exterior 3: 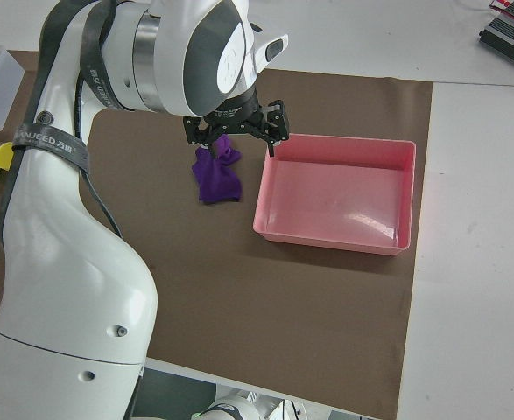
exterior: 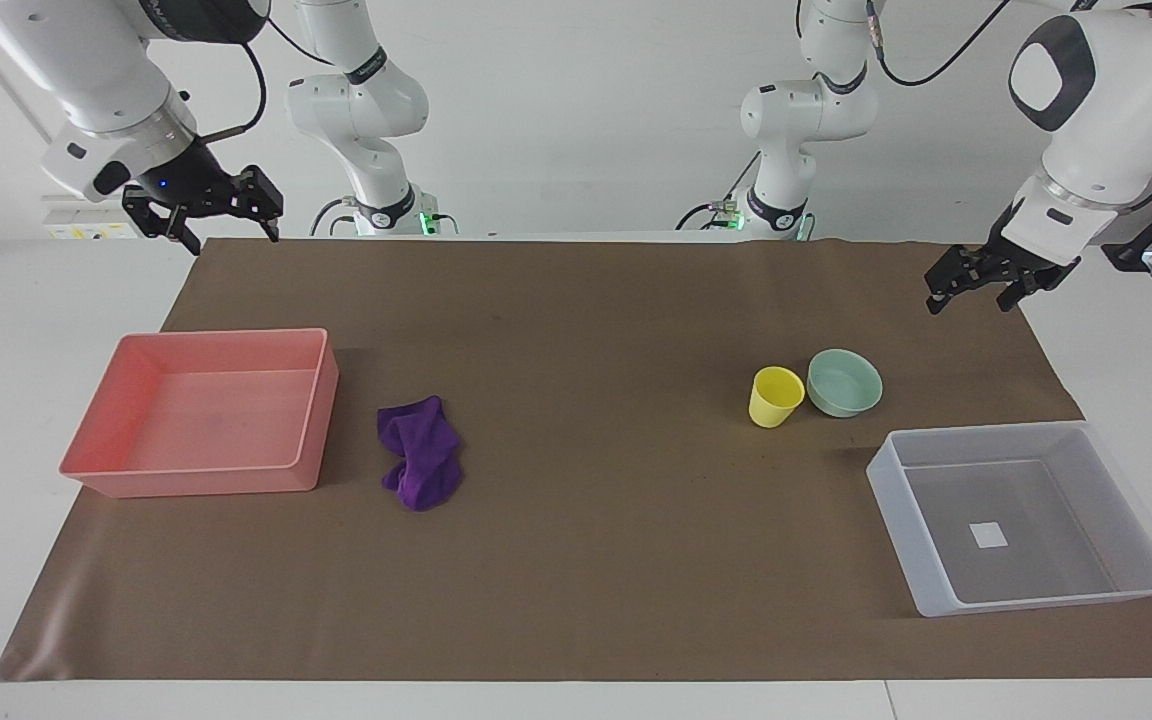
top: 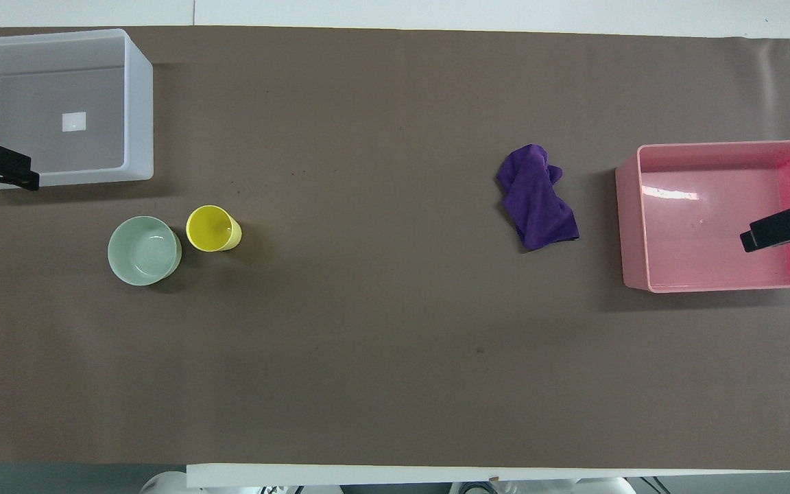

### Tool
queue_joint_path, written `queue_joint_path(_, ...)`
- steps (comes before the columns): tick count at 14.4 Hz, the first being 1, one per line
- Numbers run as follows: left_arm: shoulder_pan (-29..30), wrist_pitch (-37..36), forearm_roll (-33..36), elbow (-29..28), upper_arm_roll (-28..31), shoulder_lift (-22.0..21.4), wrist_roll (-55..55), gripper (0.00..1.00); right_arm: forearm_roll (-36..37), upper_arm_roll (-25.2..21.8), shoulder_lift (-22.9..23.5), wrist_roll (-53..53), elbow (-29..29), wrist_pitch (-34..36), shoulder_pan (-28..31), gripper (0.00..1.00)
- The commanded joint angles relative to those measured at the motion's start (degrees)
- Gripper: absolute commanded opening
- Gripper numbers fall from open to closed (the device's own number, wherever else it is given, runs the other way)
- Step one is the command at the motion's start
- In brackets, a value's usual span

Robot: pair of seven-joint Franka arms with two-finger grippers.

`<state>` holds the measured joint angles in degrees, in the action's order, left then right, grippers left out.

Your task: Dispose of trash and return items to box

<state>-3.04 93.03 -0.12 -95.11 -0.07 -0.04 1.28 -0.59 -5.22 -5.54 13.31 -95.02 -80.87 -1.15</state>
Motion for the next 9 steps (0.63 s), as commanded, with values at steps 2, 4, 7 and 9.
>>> queue_joint_path(2,-0.3,0.7,-0.5,-1.0,0.7,-0.5,1.0,1.0,0.2,0.3,-0.9,0.6,-1.1,-0.5,0.4,1.0)
queue_joint_path(4,-0.3,2.1,-0.5,-4.3,0.7,-2.0,0.9,1.0,0.2,0.3,-0.9,0.6,-1.0,-0.5,0.4,1.0)
queue_joint_path(7,-0.5,7.1,-0.5,-12.9,0.7,-6.0,-1.2,1.0,0.2,0.3,-0.9,1.2,-1.0,-0.5,0.6,1.0)
queue_joint_path(9,-0.6,17.2,-0.5,-24.8,0.6,-11.4,-3.1,1.0,-0.3,0.3,-0.8,0.5,-1.2,-1.6,0.1,1.0)
